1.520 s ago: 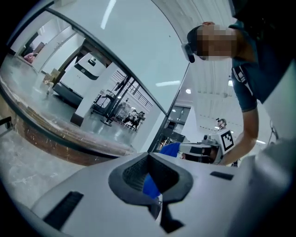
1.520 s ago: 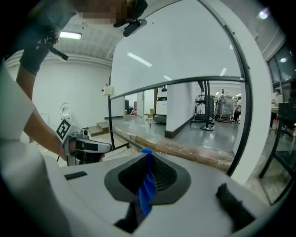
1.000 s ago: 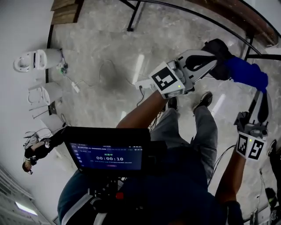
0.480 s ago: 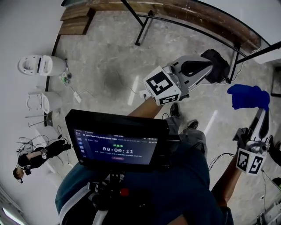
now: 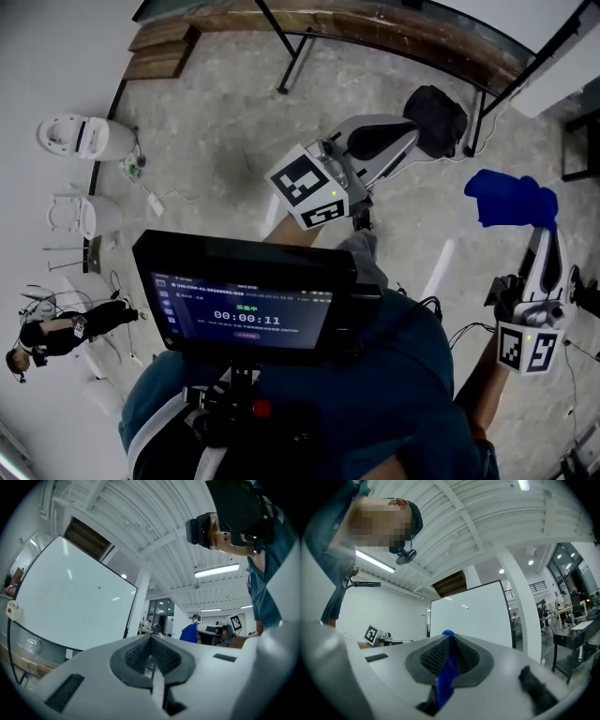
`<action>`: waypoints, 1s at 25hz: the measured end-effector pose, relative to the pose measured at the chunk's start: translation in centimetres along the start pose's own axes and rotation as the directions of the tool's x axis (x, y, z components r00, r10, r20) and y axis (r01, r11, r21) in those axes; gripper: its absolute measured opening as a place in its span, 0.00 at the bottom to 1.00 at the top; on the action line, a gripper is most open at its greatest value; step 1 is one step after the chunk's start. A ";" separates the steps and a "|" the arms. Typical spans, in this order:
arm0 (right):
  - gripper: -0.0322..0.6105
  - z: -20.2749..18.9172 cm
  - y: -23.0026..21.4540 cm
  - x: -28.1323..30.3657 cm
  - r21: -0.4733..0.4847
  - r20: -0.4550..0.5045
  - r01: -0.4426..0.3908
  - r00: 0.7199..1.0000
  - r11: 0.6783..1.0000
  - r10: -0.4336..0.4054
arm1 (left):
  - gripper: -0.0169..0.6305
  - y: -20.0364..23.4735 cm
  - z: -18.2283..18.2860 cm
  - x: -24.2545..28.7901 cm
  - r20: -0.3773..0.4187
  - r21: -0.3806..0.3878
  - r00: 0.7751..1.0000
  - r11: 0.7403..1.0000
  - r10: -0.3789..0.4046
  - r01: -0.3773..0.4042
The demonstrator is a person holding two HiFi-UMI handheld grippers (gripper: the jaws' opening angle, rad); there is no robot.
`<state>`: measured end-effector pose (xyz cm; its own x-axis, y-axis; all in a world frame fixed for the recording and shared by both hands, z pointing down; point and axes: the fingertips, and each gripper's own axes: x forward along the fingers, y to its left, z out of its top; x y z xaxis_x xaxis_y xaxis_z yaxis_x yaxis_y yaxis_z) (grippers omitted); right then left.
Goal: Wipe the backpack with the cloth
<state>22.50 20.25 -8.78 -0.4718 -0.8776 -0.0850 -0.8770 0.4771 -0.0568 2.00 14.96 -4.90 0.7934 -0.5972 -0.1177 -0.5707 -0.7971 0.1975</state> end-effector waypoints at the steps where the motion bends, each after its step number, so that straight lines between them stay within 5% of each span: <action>1: 0.08 0.2 0.5 -1.7 0.002 0.002 -0.010 1.000 1.000 0.010 | 0.03 -1.9 -0.2 -0.8 0.003 0.009 1.000 1.000 0.010 -0.010; 12: 0.08 4.1 7.7 -16.0 0.009 -0.002 -0.098 0.995 0.995 0.098 | 0.03 -17.0 1.8 -10.6 0.032 0.073 0.993 0.990 0.116 -0.118; 25: 0.08 4.4 18.1 -20.5 0.045 0.017 -0.038 0.999 0.998 0.037 | 0.03 -20.3 5.1 -22.5 0.038 0.081 0.997 0.994 0.071 -0.074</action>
<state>16.67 47.14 -12.40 -0.5028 -0.8582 -0.1034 -0.8534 0.5119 -0.0981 -5.36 44.08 -11.21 0.7425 -0.6550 -0.1402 -0.6427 -0.7556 0.1260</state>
